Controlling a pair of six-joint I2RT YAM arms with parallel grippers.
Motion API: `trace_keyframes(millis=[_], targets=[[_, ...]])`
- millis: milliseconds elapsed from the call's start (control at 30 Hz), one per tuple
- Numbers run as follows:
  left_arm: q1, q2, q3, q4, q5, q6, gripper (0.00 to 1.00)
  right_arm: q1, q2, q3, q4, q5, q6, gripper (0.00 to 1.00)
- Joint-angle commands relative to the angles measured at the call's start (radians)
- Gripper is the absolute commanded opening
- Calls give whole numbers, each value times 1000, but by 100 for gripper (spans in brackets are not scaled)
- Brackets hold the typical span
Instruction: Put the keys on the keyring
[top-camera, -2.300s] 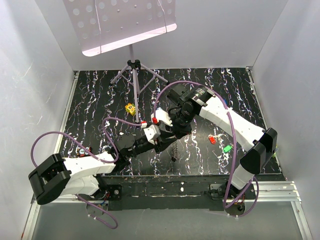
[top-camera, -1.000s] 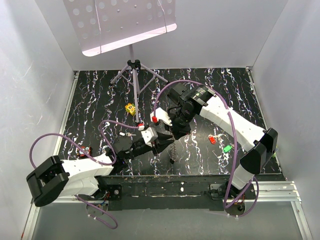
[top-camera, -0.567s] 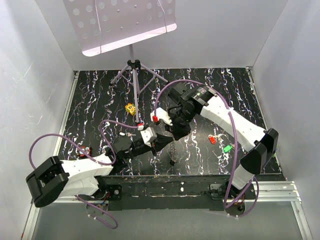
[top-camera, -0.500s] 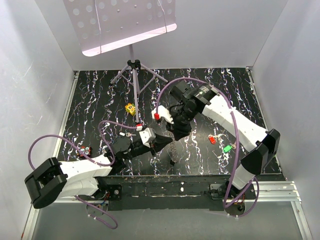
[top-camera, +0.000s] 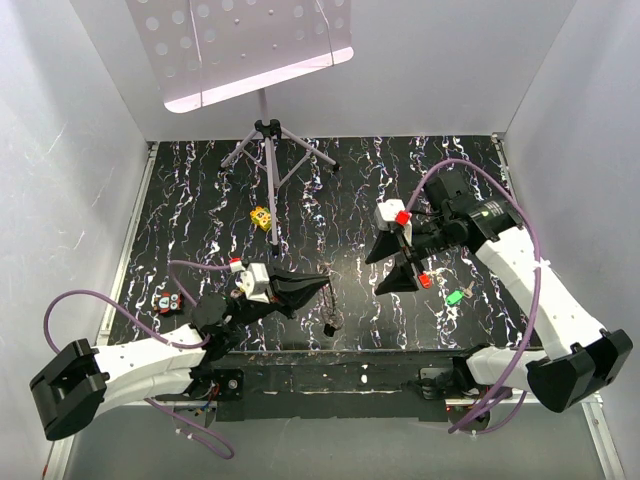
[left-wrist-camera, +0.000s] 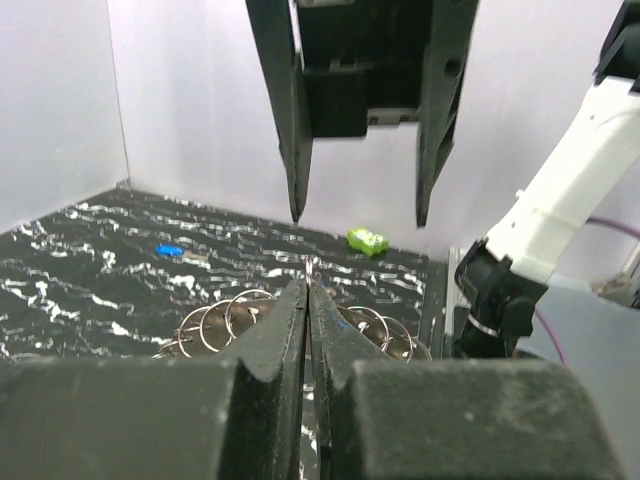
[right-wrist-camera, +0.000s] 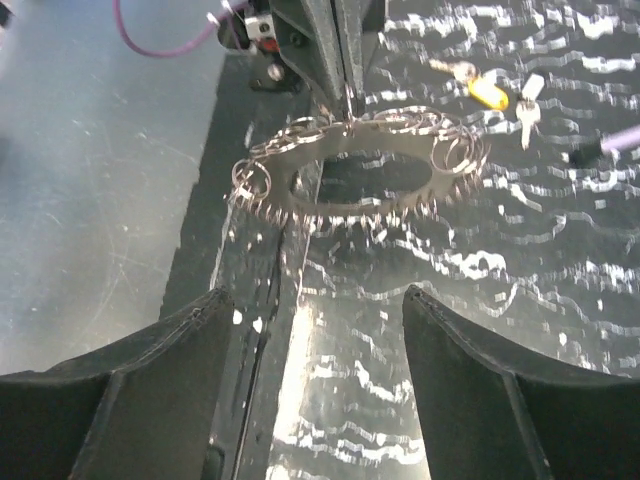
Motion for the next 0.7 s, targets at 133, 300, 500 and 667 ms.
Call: trace_keyframes(millis=[133,300,500,667], targets=[[4,19,2,174,-32,-60,0,12,55,-6,246,-293,96,55],[4,74,12,228,-27,-77,0,58,80,-18,335,-272,207,48],[4,97,29,234,-25,-76,0,95,103,-26,373,-230,245,45],[4,94,32,231,-24,-74,0,98,114,-48,416,-213,282,44]])
